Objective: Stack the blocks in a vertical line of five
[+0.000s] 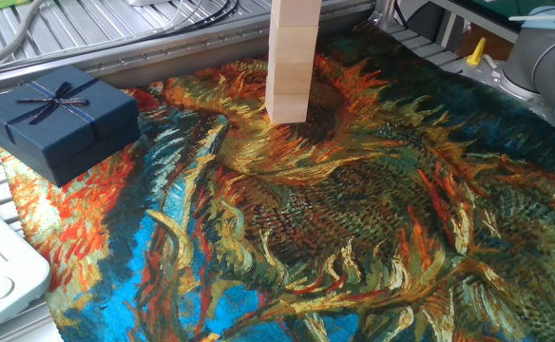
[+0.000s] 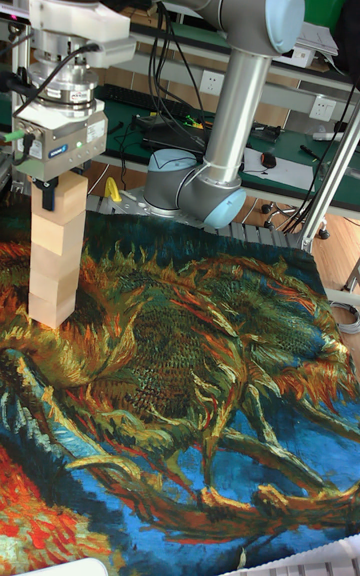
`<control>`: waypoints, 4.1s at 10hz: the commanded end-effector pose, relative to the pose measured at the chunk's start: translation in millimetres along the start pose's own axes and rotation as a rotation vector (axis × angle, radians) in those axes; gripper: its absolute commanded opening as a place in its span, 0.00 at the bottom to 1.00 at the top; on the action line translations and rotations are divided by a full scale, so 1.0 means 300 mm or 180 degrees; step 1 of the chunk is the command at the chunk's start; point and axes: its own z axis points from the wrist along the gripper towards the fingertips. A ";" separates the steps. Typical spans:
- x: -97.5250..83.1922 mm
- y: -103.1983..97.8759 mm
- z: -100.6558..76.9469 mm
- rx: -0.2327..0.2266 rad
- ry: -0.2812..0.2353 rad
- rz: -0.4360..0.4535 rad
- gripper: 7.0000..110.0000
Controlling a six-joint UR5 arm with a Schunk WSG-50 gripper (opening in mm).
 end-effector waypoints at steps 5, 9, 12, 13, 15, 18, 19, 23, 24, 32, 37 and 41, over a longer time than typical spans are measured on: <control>-0.016 0.001 -0.002 0.0010 -0.0063 0.0022 0.36; -0.023 0.007 -0.003 0.0001 -0.0103 0.0057 0.36; -0.021 0.002 -0.005 0.0019 -0.0101 0.0042 0.57; -0.020 0.002 -0.006 0.0019 -0.0101 0.0037 0.57; -0.015 0.005 -0.007 0.0008 -0.0090 0.0032 0.57; -0.010 0.008 -0.008 -0.0001 -0.0075 0.0032 0.57; -0.008 0.008 -0.009 -0.0004 -0.0068 0.0032 0.57; 0.011 0.012 -0.017 -0.0002 -0.0009 0.0041 0.57; 0.016 0.016 -0.018 -0.0011 0.0006 0.0051 0.57; 0.042 0.027 -0.019 -0.0040 0.0069 0.0056 0.57; 0.012 0.015 -0.024 -0.0049 0.0030 -0.0008 0.57; 0.009 -0.038 -0.066 0.0078 0.0133 -0.0151 0.57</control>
